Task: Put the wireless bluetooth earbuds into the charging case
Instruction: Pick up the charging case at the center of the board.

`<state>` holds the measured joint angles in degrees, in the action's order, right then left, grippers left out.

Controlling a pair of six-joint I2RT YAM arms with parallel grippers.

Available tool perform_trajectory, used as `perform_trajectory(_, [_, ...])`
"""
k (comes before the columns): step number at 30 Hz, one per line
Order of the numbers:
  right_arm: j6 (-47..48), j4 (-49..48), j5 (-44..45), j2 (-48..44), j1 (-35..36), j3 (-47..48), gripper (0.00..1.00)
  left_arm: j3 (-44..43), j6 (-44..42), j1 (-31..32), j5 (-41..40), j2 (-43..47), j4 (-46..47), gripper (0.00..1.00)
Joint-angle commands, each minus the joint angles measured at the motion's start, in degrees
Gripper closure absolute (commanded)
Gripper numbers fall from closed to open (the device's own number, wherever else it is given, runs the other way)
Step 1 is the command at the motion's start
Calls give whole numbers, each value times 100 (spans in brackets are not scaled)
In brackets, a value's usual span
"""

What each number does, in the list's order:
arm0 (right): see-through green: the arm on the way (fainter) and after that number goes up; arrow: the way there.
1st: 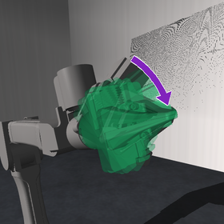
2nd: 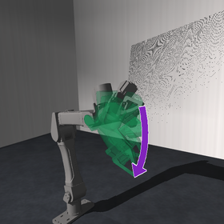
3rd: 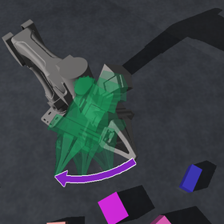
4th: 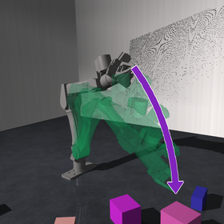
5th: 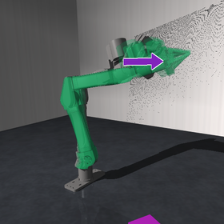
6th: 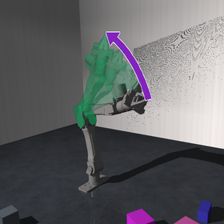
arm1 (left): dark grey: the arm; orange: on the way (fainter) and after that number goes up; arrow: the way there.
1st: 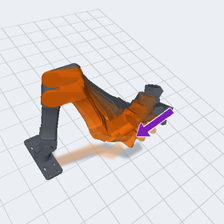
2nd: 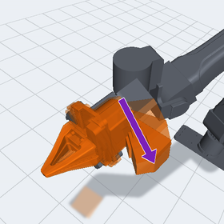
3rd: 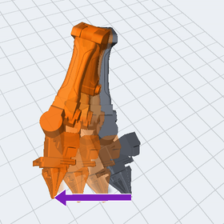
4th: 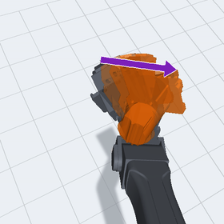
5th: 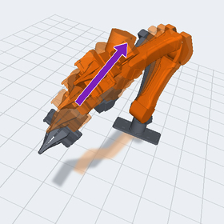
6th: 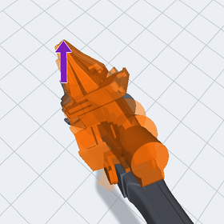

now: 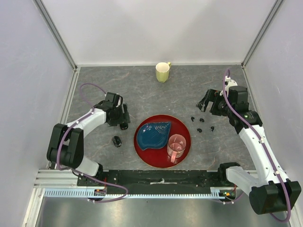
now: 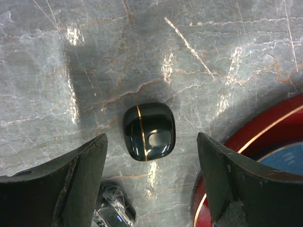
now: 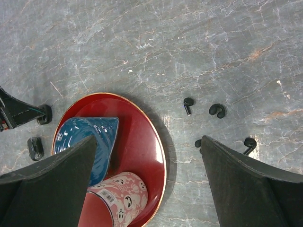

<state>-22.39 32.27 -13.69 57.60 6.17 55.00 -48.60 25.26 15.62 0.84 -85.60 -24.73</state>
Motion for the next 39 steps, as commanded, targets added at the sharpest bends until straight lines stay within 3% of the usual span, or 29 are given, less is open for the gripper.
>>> perform_trajectory(1, [130,69,7,-30,15,28,2,-316,50,47,-207,-228,65,19])
perform_trajectory(11, [253,157,139,58,15,63,2,-405,173,275,-550,-589,-32,23])
perform_trajectory(20, [279,200,227,93,7,54,2,-563,199,398,-682,-774,-128,33])
perform_trajectory(35, [279,262,288,93,15,37,2,-484,269,469,-1025,-765,-357,33])
perform_trajectory(39, [279,306,323,93,7,46,2,-484,269,486,-1051,-791,-357,40])
